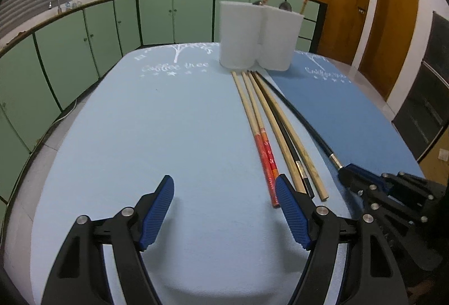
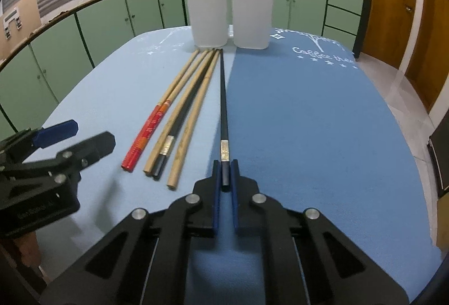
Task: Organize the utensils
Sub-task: 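Grasp a black chopstick with the right tool while the left tool grasps a red chopstick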
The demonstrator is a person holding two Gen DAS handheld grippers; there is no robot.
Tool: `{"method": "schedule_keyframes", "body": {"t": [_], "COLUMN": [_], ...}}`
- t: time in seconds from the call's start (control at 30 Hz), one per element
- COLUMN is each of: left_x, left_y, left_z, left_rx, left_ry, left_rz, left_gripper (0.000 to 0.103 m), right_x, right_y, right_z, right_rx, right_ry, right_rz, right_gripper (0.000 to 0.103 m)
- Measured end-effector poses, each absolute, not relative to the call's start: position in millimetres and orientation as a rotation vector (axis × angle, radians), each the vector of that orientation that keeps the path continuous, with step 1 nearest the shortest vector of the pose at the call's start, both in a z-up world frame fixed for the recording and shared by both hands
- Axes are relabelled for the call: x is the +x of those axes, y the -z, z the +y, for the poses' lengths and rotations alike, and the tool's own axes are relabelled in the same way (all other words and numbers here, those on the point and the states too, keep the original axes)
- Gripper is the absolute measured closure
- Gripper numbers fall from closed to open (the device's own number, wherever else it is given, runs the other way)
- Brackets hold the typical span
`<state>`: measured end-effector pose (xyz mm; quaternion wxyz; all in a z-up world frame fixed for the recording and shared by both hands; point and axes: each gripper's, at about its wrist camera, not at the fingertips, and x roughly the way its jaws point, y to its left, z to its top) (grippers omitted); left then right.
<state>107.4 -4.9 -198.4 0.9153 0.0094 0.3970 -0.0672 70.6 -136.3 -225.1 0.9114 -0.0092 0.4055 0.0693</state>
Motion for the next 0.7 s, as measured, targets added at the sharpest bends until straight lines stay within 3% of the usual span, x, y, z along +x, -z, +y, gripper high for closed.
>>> {"method": "schedule_keyframes", "body": {"t": [0.33,0.5,0.7], "left_x": [118,118,116], "left_y": [212,213,211], "left_z": [-16,-11,-3], "left_rx": [0.023,0.024,-0.012], "left_ry": [0.137,0.114,0.122], "left_rz": [0.862,0.867,0.867], "left_gripper": [0.035,0.051,0.051], "right_x": [73,75,74], "right_y": [227,228,229], "right_z": [-166,-168,-168], "right_rx": [0.051,0.055,0.061], "right_ry": [-0.053,-0.04,-0.063], "right_rz": [0.836,0.836,0.835], "right_gripper": [0.097,0.097,0.092]}}
